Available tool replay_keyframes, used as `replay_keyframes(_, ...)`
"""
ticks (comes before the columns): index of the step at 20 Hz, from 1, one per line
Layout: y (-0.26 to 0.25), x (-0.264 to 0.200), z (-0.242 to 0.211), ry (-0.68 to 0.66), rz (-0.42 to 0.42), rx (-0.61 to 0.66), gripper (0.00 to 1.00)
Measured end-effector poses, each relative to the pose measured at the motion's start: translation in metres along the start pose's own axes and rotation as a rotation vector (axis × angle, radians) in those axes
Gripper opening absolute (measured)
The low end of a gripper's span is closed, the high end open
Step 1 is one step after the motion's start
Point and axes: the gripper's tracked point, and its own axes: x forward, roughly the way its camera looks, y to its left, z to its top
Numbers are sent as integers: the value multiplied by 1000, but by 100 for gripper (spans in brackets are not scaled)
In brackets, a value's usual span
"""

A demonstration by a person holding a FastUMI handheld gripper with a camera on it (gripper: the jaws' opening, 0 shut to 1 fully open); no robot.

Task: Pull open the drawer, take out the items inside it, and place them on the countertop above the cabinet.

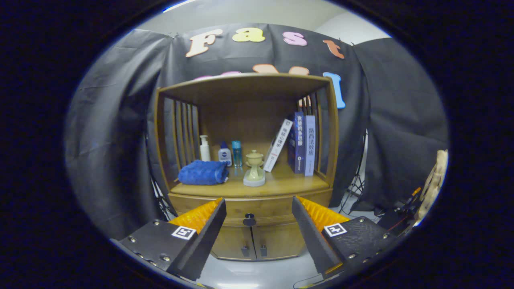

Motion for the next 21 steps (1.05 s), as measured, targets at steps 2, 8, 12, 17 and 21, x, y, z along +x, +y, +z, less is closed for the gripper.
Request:
replay_keyframes(2,-1,-14,16,-30,8,-15,100)
replay_keyframes(8,20,-53,47,-83,83,-18,100)
replay_keyframes(12,24,-61,47,-88,98,-7,99)
replay_keyframes(17,1,-70,88,-309,-3,111,99)
replay_keyframes(21,-1,-72,90,-316,-3,96,99)
